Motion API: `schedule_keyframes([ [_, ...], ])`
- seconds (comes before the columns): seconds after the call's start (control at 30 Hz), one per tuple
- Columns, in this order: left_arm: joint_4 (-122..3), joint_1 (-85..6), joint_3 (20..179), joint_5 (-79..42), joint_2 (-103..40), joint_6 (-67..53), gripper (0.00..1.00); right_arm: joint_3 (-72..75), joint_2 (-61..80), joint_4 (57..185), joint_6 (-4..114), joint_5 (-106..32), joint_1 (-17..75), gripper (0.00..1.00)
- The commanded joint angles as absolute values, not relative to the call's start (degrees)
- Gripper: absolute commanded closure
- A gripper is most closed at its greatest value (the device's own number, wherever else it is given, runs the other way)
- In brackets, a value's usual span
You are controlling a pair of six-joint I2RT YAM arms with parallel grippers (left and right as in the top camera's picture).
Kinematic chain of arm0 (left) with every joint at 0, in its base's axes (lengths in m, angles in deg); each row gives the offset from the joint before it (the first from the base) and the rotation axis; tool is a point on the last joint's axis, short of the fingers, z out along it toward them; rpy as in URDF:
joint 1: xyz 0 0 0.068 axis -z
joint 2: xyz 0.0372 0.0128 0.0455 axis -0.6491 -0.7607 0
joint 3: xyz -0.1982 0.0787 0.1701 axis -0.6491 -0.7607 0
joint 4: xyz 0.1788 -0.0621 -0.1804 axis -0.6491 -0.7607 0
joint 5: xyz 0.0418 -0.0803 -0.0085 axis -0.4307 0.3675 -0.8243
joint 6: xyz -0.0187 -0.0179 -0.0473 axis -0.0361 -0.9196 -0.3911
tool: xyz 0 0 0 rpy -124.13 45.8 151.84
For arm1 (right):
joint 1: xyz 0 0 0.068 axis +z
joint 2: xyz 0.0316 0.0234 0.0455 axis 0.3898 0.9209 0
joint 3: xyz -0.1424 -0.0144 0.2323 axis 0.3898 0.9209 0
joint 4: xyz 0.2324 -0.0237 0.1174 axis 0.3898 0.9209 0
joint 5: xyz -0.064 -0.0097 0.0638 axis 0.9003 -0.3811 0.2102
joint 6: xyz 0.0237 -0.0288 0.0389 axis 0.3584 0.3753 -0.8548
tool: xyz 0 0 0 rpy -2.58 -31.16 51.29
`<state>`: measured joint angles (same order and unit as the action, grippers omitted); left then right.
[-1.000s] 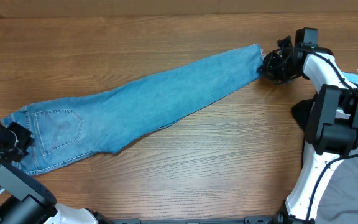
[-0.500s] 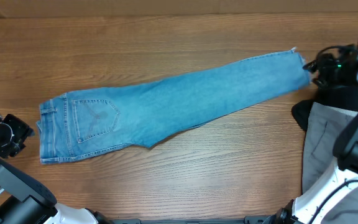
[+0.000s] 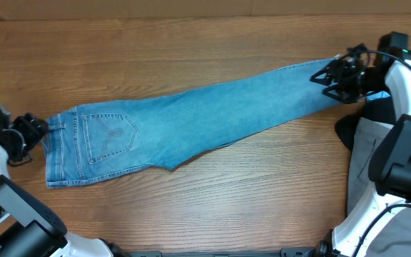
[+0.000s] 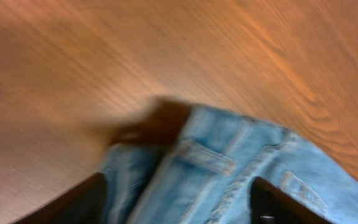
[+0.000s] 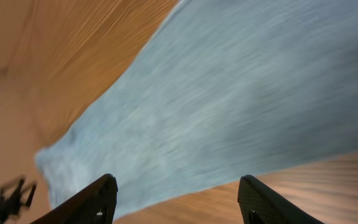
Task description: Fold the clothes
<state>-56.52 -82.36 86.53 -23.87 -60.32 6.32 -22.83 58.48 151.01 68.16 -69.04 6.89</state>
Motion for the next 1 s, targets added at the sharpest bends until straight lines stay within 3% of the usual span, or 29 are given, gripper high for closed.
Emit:
schedule_keyframes([
  [0.0,-54.7,-79.5,85.6,-19.5,-62.2,11.0,0.18,-23.5,52.0,151.9,71.4,-72.7,9.4,0.34],
  [0.17,-53.4,-77.0,85.6,-22.9,-67.4,11.6,0.21,-23.5,45.7,153.0,71.7,-72.6,13.6,0.33],
  [0.2,-53.4,-76.9,85.6,-22.9,-68.2,11.6,0.27,-23.5,44.6,153.0,71.7,-72.6,14.3,0.33],
  [0.33,-53.6,-77.1,86.0,-22.2,-68.6,11.6,0.68,-23.5,41.5,153.1,71.7,-72.6,16.5,0.32],
  [0.4,-55.4,-77.1,87.2,-22.1,-68.3,11.6,0.83,-23.5,41.1,153.3,71.7,-72.5,17.2,0.32],
  [0.47,-58.9,-77.2,89.3,-22.0,-67.6,11.6,0.91,-23.5,41.1,153.9,71.7,-72.4,17.6,0.32],
  [0.6,-66.4,-77.2,93.5,-21.2,-65.0,12.1,0.96,-23.5,41.1,155.1,71.7,-72.4,17.6,0.32],
  [0.77,-73.2,-77.2,95.4,-22.1,-60.3,12.5,0.96,-23.5,41.1,156.3,71.7,-71.5,17.6,0.32],
  [0.8,-74.1,-77.2,95.4,-23.9,-59.6,12.4,0.89,-23.5,41.1,156.6,71.7,-71.5,17.6,0.32],
  [0.9,-76.4,-77.2,95.4,-32.0,-59.1,11.2,0.54,-23.5,41.1,157.3,71.7,-71.1,17.6,0.32],
  [0.97,-77.8,-77.2,95.1,-36.5,-59.3,8.3,0.43,-23.5,41.1,157.8,71.7,-70.1,17.6,0.31],
])
